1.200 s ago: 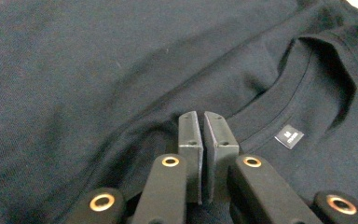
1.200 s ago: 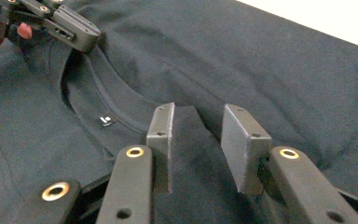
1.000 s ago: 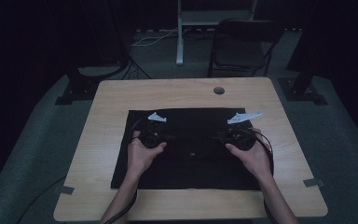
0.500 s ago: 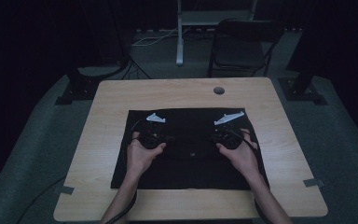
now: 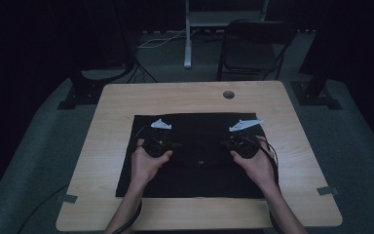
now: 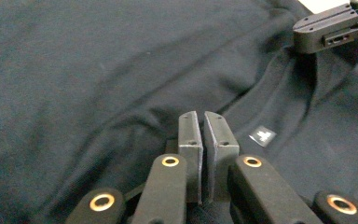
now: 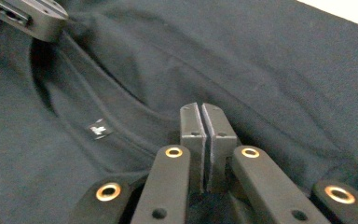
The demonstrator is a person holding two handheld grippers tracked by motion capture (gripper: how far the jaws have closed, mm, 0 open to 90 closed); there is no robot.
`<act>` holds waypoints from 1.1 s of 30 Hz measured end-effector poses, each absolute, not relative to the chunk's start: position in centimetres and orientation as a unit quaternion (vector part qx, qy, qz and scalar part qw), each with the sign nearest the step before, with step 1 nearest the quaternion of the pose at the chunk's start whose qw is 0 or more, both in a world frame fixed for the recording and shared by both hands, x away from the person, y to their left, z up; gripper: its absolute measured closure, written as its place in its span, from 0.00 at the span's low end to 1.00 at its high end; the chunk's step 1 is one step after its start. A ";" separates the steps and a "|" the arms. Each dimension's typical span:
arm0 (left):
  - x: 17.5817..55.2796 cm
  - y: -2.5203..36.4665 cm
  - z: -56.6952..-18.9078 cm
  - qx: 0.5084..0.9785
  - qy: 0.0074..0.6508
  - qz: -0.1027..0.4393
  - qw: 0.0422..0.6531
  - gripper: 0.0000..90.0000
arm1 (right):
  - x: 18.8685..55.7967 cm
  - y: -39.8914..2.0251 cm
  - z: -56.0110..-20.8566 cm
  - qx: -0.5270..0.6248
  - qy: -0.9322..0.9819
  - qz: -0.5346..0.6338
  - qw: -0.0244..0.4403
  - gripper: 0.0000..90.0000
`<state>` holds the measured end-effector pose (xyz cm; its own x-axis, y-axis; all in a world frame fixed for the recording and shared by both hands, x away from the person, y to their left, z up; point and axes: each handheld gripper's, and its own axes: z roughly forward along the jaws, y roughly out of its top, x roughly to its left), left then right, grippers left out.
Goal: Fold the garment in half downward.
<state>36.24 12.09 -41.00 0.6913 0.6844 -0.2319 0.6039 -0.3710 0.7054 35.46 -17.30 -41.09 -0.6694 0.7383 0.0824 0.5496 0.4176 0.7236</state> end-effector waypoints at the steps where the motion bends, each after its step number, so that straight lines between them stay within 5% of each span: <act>1: 36.2 12.1 -41.0 0.826 0.390 0.050 0.403 0.97 | 35.1 -17.4 -41.0 0.384 0.832 0.380 0.125 0.97; 18: 29.7 13.6 -39.1 0.844 0.335 0.048 0.416 0.97 | 27.9 -18.9 -39.6 0.338 0.825 0.435 0.122 0.98; 33: 28.0 13.4 -41.8 0.859 0.334 0.018 0.389 0.96 | 25.8 -19.3 -42.9 0.332 0.843 0.416 0.078 0.98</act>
